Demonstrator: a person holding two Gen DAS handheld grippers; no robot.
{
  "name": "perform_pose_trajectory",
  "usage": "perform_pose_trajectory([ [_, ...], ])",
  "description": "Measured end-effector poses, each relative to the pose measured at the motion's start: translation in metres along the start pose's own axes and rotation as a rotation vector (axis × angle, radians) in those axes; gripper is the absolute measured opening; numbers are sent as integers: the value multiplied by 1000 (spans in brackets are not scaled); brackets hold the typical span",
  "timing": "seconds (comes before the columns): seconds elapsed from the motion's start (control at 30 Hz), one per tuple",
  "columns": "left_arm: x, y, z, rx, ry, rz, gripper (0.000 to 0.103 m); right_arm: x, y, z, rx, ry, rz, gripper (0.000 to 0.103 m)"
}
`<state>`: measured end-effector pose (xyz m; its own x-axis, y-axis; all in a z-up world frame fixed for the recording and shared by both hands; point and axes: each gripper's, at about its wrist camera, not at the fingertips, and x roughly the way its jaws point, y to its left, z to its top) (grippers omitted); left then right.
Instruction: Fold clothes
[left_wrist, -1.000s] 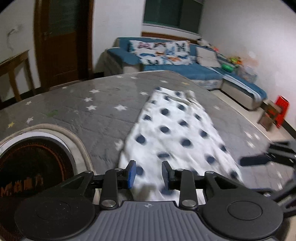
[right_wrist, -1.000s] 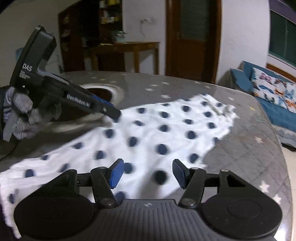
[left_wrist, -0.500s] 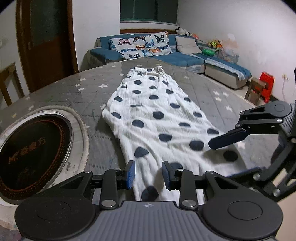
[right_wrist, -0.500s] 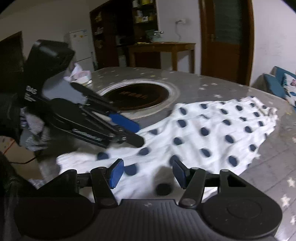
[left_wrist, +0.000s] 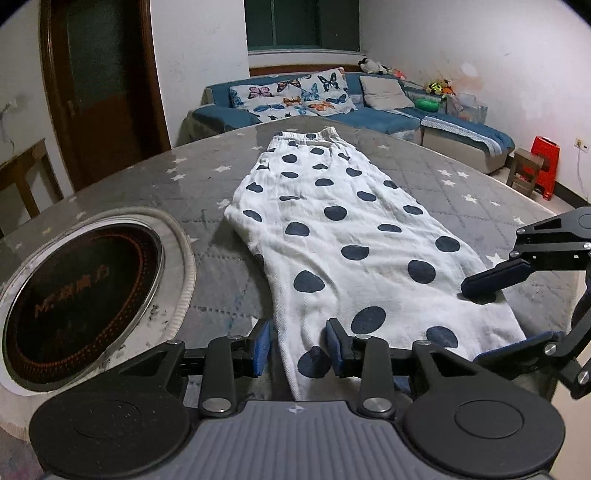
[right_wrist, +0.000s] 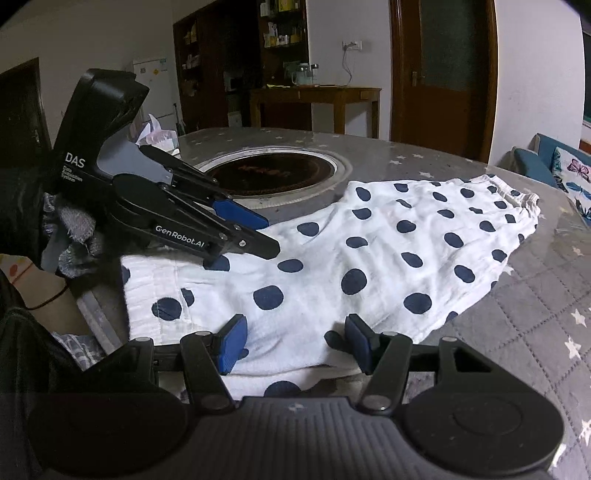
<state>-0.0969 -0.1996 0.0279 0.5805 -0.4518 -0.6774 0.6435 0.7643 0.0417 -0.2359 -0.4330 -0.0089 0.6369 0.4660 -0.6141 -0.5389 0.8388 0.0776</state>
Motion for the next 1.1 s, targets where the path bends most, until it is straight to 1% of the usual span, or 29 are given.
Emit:
perform_pose_trajectory([
  [0.13,-18,1,10,9,-46,-4,35,-12,-13,17,66,-33,12,60],
  [0.17,-22,-1,13,12,-56,-21,35,-13,-20,23,84,-41,5,60],
  [0.23,-27,-7,17,21,-64,-79,35,-14,-35,33,115,-54,-22,60],
  [0.33,-33,-17,23,34,-72,-164,35,-6,-62,51,131,-38,-87,60],
  [0.4,-30,-22,22,34,-52,-208,37,2,-85,63,158,-29,-124,60],
  [0.5,-26,-23,17,18,-19,-247,43,14,-119,80,202,-29,-160,59],
  [0.57,-25,-22,15,10,-5,-257,50,29,-148,93,236,-24,-195,59],
  [0.63,-24,-21,13,2,10,-266,53,43,-171,103,248,-17,-239,59],
  [0.73,-23,-19,10,-11,31,-280,56,65,-207,116,301,-6,-291,58],
  [0.83,-21,-18,7,-23,52,-294,58,89,-237,125,330,13,-341,58],
  [0.97,-21,-15,6,-35,65,-297,60,116,-269,129,380,14,-383,58],
  [1.1,-22,-12,6,-43,67,-291,62,134,-286,129,419,11,-413,58],
])
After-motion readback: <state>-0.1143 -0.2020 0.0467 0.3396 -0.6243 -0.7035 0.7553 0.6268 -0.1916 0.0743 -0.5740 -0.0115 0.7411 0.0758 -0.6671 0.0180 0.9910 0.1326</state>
